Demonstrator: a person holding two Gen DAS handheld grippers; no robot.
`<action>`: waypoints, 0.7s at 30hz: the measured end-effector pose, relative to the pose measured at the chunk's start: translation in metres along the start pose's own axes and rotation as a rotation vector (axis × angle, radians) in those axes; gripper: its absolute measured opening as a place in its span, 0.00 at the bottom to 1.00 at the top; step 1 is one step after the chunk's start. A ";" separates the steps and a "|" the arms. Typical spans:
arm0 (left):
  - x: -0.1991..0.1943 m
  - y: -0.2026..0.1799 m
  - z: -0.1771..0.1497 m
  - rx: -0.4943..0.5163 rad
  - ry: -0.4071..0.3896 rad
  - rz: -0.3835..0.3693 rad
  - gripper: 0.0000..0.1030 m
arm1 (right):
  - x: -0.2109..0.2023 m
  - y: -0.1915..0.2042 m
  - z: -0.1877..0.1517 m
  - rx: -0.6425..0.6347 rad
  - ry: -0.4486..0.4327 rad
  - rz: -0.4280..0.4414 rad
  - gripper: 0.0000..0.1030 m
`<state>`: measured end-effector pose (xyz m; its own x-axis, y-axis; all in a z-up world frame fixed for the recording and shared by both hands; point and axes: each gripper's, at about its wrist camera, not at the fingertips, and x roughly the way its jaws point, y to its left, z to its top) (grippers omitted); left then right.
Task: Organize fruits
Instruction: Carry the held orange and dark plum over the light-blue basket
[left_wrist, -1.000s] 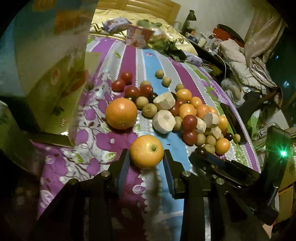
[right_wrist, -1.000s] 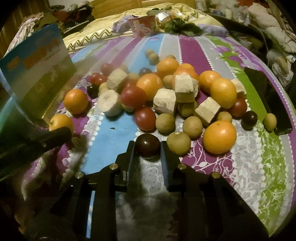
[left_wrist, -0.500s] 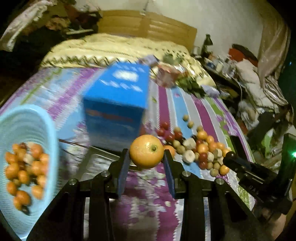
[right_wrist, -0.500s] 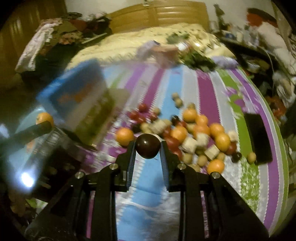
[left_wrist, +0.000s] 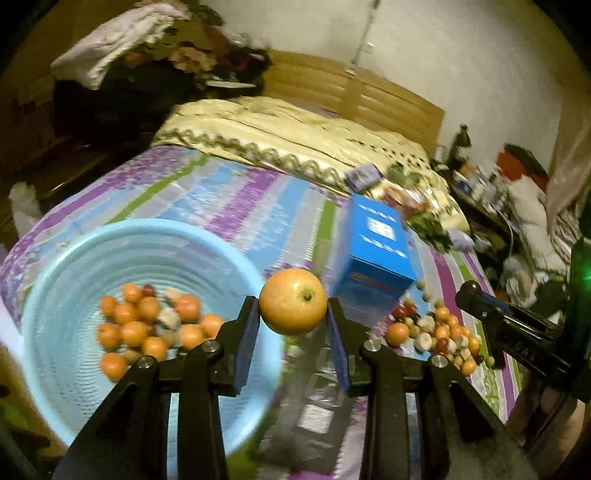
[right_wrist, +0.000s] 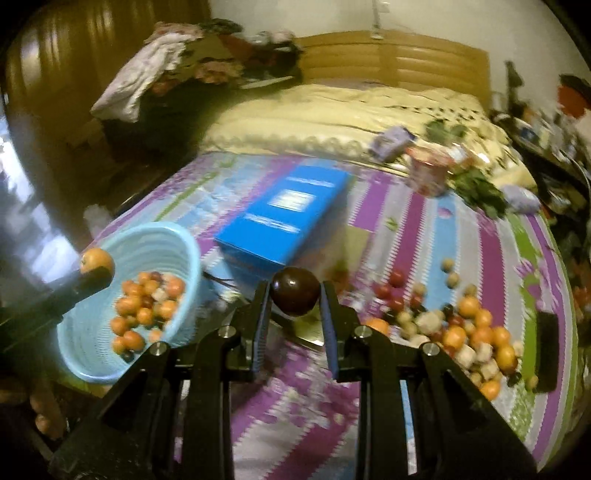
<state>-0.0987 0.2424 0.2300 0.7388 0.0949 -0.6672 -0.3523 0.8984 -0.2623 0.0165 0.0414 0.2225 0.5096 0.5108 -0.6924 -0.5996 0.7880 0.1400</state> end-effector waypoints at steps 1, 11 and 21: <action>-0.005 0.010 0.002 -0.014 -0.006 0.010 0.36 | 0.002 0.009 0.003 -0.009 0.003 0.014 0.26; -0.031 0.088 0.005 -0.115 -0.021 0.094 0.36 | 0.031 0.085 0.022 -0.108 0.070 0.116 0.26; -0.031 0.147 -0.001 -0.192 0.035 0.133 0.36 | 0.067 0.140 0.028 -0.177 0.185 0.192 0.26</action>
<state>-0.1736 0.3708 0.2115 0.6594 0.1890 -0.7277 -0.5504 0.7807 -0.2959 -0.0157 0.1957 0.2152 0.2652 0.5603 -0.7847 -0.7805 0.6026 0.1665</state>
